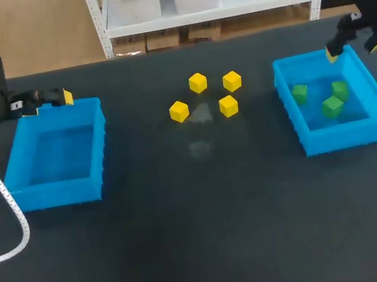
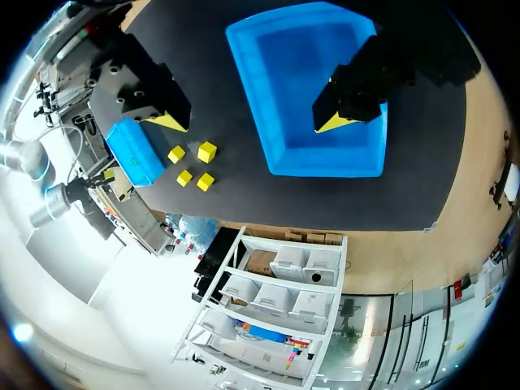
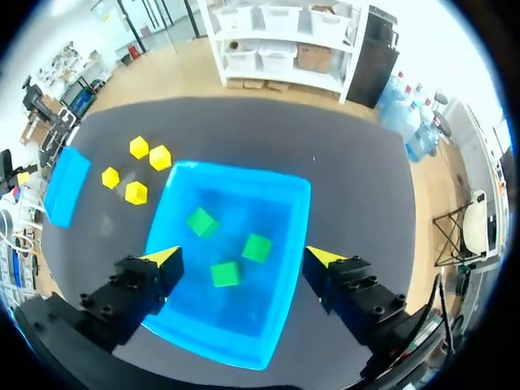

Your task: Put the green cubes in the right bin and the yellow cubes in the left bin.

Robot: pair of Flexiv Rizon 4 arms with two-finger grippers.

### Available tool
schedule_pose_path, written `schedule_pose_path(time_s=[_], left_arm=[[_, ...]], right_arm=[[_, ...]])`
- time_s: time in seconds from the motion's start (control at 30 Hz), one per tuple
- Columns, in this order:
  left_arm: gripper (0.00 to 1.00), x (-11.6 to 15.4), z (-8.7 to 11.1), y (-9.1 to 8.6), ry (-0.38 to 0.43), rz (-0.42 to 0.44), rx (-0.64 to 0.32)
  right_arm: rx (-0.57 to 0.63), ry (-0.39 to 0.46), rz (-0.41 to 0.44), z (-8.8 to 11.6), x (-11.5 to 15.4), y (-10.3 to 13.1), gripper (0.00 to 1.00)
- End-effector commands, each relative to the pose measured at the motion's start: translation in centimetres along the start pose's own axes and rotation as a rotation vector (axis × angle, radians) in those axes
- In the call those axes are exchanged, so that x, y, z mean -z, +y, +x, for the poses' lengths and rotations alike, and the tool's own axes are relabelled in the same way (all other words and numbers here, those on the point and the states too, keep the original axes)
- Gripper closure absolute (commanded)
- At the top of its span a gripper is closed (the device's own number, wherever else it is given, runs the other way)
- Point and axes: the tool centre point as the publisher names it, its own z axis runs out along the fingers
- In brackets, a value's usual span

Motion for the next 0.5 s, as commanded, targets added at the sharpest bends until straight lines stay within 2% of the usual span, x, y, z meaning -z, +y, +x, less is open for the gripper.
schedule_pose_path(time_s=[0.03,0.5], left_arm=[[0.00,-0.03,0.07,0.13,-0.004,0.006,-0.001],[0.00,-0.03,0.07,0.13,-0.004,0.006,-0.001]], right_arm=[[-0.002,-0.147,-0.037,0.21,0.87,-0.21,0.00],[-0.003,-0.152,-0.049,0.06,1.02,-0.21,0.00]])
